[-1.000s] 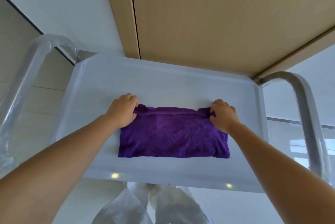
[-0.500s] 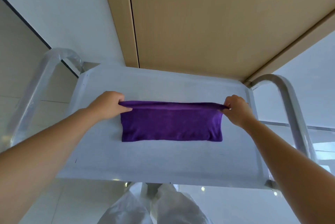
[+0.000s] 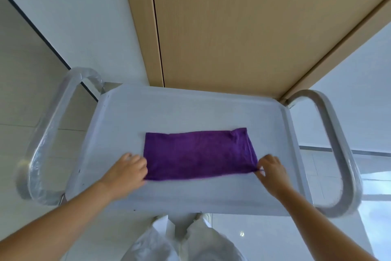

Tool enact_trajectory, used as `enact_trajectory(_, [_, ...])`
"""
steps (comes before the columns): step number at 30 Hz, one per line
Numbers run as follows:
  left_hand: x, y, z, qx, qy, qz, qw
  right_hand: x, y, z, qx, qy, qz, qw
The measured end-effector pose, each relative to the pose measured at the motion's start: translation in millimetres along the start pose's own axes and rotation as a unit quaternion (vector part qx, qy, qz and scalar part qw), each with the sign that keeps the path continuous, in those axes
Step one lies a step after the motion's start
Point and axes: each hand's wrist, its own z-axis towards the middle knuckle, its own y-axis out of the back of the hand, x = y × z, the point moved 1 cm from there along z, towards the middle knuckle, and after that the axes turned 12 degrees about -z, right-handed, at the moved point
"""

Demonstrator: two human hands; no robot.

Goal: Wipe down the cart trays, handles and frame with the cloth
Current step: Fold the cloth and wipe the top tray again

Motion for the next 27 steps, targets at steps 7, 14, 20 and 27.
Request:
enact_trajectory(7, [-27, -31, -14, -0.059, 0.11, -0.121, 0.985, -4, -18, -17, -0.016, -0.08, 0.083, 0.993])
enact_trajectory(14, [-72, -28, 31, 0.036, 0.173, -0.17, 0.969, 21, -18, 17, 0.056, -0.257, 0.173, 0.949])
enact_trajectory(20, [-80, -22, 51, 0.018, 0.276, -0.296, 0.914, 45, -13, 40, 0.135, -0.241, 0.184, 0.943])
enact_trajectory(27, [-88, 32, 95, -0.04, 0.356, -0.69, 0.629, 111, 23, 31, 0.009, -0.091, 0.266, 0.96])
